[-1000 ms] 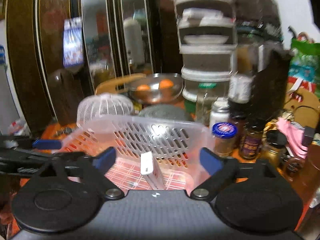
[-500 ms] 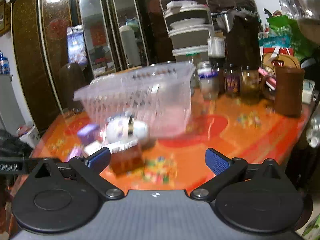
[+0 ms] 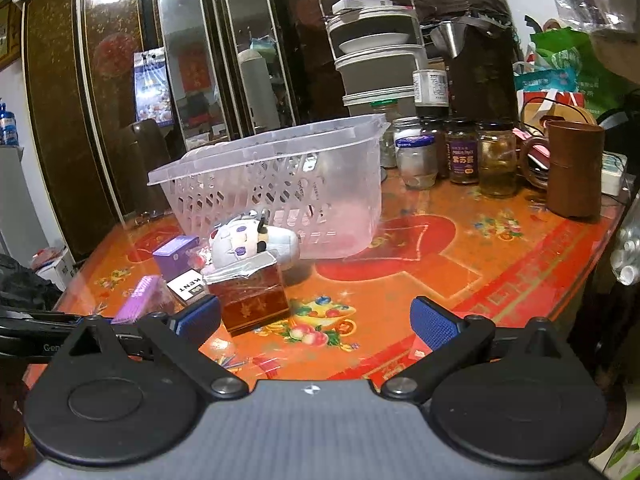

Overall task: Organize objects
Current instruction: 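Grasp the purple striped box with the left tool while the right tool grasps the red wrapped box, then carry the purple striped box with the left tool while the right tool carries the red box to the basket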

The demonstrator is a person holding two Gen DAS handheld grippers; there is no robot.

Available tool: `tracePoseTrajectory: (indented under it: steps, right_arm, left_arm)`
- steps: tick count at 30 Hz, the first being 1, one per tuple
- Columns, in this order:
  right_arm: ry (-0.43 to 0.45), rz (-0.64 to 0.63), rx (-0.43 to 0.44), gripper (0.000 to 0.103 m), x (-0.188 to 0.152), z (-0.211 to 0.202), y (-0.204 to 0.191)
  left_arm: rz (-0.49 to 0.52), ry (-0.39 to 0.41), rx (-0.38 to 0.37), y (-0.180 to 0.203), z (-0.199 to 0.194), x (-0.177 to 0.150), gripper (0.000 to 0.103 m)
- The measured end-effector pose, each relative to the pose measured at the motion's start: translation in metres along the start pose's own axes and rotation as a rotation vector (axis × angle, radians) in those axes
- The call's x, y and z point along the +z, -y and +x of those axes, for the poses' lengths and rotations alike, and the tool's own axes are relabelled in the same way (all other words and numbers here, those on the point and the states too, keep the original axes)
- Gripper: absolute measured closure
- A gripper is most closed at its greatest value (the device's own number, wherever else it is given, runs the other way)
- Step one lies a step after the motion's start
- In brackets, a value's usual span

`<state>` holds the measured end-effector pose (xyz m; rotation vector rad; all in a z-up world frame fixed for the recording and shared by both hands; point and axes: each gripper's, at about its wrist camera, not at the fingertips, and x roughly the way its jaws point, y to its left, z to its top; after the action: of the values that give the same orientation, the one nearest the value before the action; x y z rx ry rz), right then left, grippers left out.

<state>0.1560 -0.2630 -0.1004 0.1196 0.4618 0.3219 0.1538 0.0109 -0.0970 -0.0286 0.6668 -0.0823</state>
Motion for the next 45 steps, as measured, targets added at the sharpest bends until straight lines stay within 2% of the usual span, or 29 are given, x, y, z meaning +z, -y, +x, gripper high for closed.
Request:
tracePoseTrajectory:
  steps: [10, 14, 20, 23, 25, 29, 38, 45]
  right_arm:
    - [-0.052, -0.126, 0.034, 0.0, 0.009, 0.037, -0.033]
    - [-0.11, -0.142, 0.045, 0.0, 0.014, 0.054, -0.04]
    - [-0.153, -0.177, 0.049, 0.006, 0.017, 0.068, -0.05]
    - [-0.165, -0.185, 0.043, 0.016, 0.017, 0.073, -0.05]
    - [-0.172, -0.188, 0.041, 0.017, 0.016, 0.076, -0.05]
    - [-0.177, -0.182, 0.042, 0.039, 0.015, 0.08, -0.05]
    - [-0.106, -0.155, 0.038, 0.039, 0.018, 0.052, -0.044]
    - [-0.065, -0.111, 0.044, 0.039, 0.017, 0.019, -0.029]
  left_arm:
    - [-0.001, 0.038, 0.029, -0.018, -0.001, 0.004, 0.064]
    - [-0.008, 0.034, 0.017, -0.023, 0.0, 0.002, 0.064]
    - [-0.015, 0.04, 0.001, -0.025, 0.0, 0.002, 0.064]
    - [-0.02, 0.039, -0.012, -0.025, 0.002, 0.001, 0.064]
    - [-0.022, 0.041, -0.014, -0.025, 0.003, 0.001, 0.064]
    - [-0.028, 0.044, -0.017, -0.026, 0.004, 0.001, 0.063]
    - [-0.03, 0.051, -0.006, -0.026, 0.005, 0.002, 0.063]
    - [-0.023, 0.11, -0.008, -0.024, -0.012, 0.002, 0.064]
